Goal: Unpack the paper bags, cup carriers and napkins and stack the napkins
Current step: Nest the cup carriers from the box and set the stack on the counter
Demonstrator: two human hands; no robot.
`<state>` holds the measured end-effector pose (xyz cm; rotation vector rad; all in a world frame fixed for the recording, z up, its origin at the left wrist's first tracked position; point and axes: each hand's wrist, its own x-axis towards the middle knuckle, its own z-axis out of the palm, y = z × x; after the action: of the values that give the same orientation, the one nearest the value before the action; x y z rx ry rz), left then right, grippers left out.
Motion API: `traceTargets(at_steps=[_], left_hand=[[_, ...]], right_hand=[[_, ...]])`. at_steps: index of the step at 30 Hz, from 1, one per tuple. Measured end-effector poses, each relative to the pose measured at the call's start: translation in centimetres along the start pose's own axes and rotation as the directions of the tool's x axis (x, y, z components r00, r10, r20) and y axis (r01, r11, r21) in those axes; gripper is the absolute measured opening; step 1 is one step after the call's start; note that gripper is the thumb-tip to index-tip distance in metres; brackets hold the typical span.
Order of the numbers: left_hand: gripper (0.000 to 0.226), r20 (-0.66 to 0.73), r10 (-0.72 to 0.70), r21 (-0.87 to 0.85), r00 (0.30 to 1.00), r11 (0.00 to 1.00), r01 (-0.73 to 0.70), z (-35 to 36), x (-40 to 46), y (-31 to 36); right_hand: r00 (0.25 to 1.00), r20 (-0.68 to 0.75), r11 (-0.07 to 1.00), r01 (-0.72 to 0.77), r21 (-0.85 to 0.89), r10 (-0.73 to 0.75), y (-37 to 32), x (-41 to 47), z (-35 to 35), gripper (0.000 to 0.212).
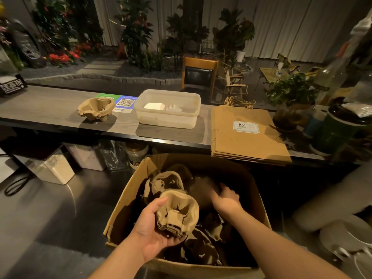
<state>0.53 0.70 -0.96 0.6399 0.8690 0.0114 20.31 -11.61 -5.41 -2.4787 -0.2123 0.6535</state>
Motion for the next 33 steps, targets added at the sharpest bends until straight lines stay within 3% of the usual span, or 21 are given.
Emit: traceTargets(at_steps=[3, 7, 12, 17, 21, 27, 33], left_hand=[[0.054, 0.003, -0.002, -0.003, 1.000, 1.000, 0.002, 0.1, 0.0, 0.1], [0.052, 0.009, -0.010, -0.019, 1.000, 1.000, 0.010, 0.0, 0.2, 0.2], [0.057, -0.005, 0.002, -0.026, 1.000, 1.000, -0.002, -0.3, 0.5, 0.1], [0.061, -0.005, -0.004, -0.065, 1.000, 0.998, 0.004, -0.4, 0.7, -0.1], [0.062, -0.006, 0.054, -0.113, 0.999, 0.992, -0.054, -0.6, 0.7, -0.1], [0.061, -0.003, 0.107, -0.166, 0.994, 0.980, -0.106, -0.8, 0.4, -0.1], [0.060, -0.026, 0.149, -0.158, 0.989, 0.976, -0.151, -0.6, 0.4, -0.2]], right_hand=[[0.997, 0.039, 0.998, -0.062, -0.007, 0.062, -0.5, 0.7, 0.9, 0.071], [0.992, 0.036, 0.983, -0.126, 0.133, 0.122, -0.3, 1.0, 2.0, 0.063], [0.994, 0.013, 0.983, -0.108, 0.151, 0.107, -0.1, 1.1, 1.9, 0.058], [0.996, 0.006, 0.980, -0.092, 0.176, 0.092, 0.7, 0.6, 1.7, 0.071], [0.992, 0.095, 0.985, -0.092, 0.145, 0.079, 1.0, 0.3, 1.6, 0.076], [0.987, 0.123, 0.957, -0.135, 0.257, 0.106, 0.9, -0.5, 1.6, 0.080], [0.989, 0.144, 0.861, -0.103, 0.498, 0.035, 1.2, -1.3, 2.0, 0.080]])
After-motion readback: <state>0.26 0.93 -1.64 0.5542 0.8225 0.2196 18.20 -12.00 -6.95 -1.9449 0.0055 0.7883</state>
